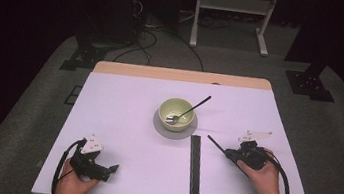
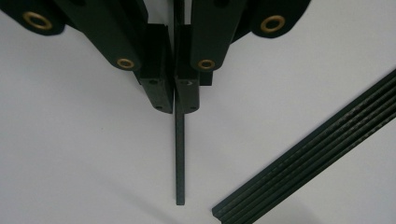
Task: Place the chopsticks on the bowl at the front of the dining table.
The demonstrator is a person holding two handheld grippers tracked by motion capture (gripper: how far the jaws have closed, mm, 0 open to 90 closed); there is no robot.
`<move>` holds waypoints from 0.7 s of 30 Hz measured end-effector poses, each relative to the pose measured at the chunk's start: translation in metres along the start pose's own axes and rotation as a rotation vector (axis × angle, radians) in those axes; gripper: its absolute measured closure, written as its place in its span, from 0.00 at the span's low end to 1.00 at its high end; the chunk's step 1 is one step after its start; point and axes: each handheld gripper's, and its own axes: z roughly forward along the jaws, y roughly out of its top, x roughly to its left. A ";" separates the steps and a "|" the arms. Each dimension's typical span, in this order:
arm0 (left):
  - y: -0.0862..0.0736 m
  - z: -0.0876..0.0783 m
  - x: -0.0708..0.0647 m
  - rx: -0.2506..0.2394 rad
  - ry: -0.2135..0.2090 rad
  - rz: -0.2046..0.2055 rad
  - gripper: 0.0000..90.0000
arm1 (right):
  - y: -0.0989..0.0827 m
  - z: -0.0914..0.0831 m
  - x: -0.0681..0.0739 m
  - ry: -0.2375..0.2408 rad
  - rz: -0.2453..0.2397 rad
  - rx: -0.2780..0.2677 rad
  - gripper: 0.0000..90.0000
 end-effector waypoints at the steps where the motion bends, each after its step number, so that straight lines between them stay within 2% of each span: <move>1: 0.000 0.000 0.000 0.000 0.000 0.000 0.00 | 0.000 0.000 0.000 -0.001 0.001 0.000 0.96; 5: 0.000 0.000 0.000 0.000 0.000 -0.001 0.00 | 0.001 0.000 0.002 -0.011 -0.002 0.004 0.96; 21: 0.000 0.000 0.000 0.000 0.000 -0.001 0.00 | 0.002 -0.007 -0.001 0.004 0.025 -0.002 0.96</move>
